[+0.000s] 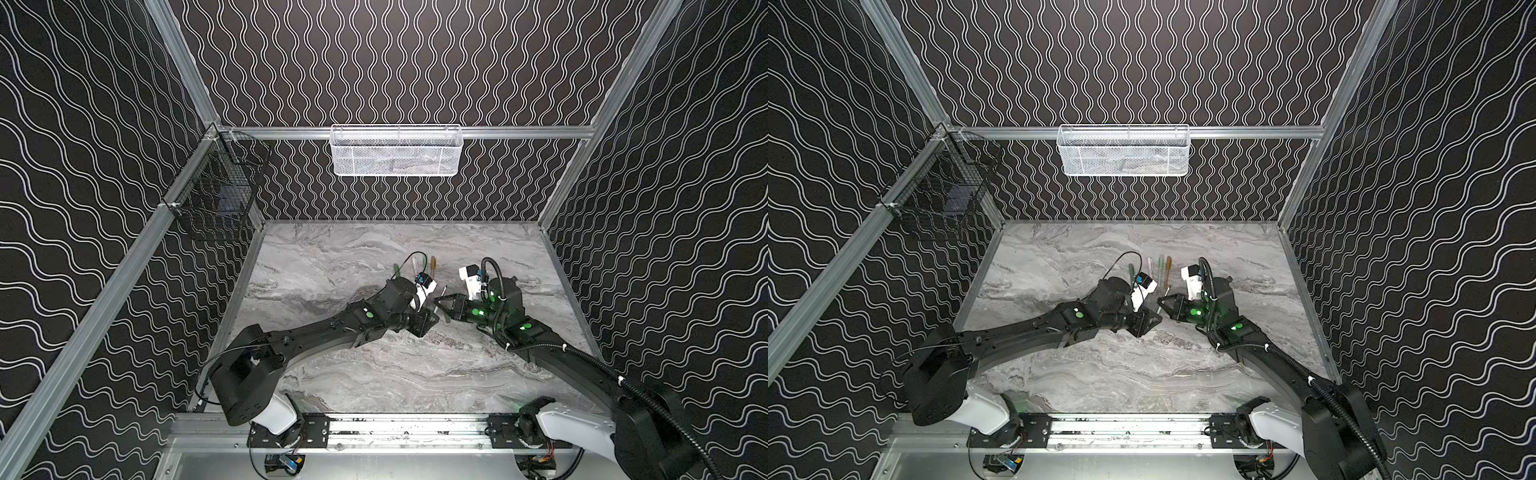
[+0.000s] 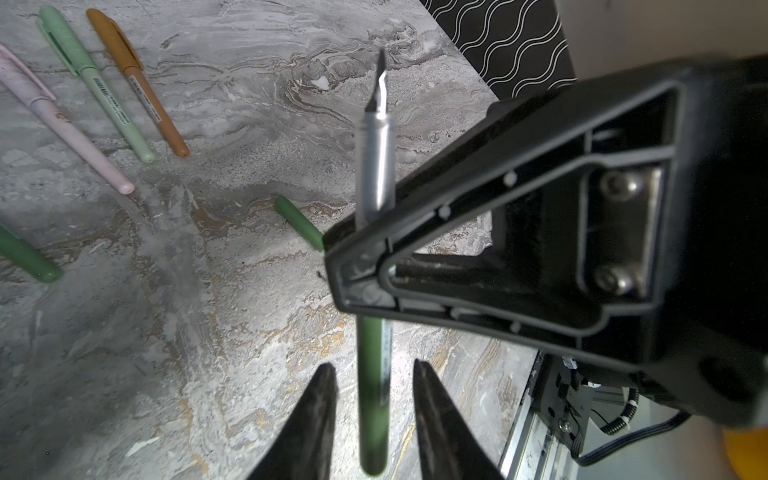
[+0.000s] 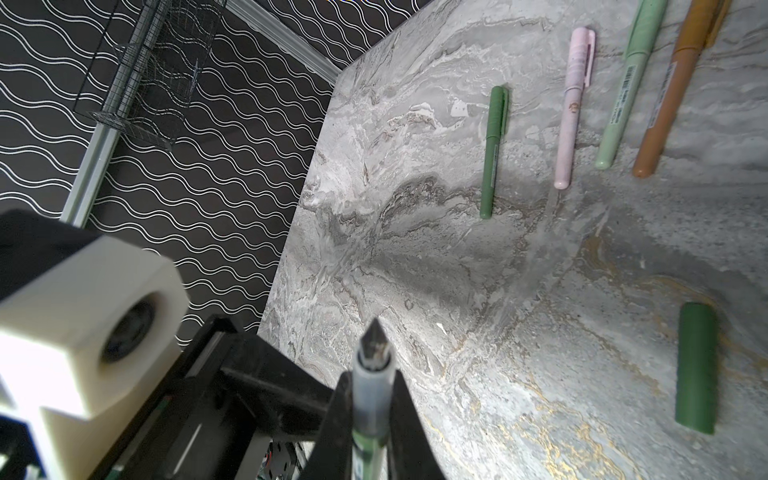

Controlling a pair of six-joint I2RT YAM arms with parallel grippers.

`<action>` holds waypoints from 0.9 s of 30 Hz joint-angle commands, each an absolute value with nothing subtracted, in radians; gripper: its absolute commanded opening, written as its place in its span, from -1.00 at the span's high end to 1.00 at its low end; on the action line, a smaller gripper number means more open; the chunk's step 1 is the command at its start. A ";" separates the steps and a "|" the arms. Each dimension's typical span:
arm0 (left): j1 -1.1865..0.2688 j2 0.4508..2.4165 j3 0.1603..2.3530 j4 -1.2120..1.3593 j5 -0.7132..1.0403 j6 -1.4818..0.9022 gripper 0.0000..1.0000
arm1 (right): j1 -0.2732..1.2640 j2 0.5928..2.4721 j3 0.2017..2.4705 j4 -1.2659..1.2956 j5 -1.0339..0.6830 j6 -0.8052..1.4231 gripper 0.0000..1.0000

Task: Insert the pens into the pen caps
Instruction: 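Lift the uncapped green pen upright with the left gripper toward the right gripper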

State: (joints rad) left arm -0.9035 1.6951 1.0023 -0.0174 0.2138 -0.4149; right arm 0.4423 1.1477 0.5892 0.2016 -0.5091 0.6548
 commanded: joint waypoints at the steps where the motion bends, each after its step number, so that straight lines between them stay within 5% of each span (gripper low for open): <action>1: -0.901 1.706 1.017 0.011 0.245 -0.402 0.42 | 0.442 1.138 0.586 0.226 -0.512 0.666 0.87; 13: -0.901 1.733 1.052 -0.014 0.282 -0.383 0.81 | 0.443 1.131 0.577 0.244 -0.541 0.673 0.87; 27: -0.901 1.753 1.075 -0.028 0.296 -0.378 0.82 | 0.453 1.118 0.578 0.237 -0.549 0.668 0.86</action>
State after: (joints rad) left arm -0.9009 1.7481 1.0668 -0.0738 0.2726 -0.3931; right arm 0.4461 1.1213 0.5770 0.1902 -0.4942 0.6605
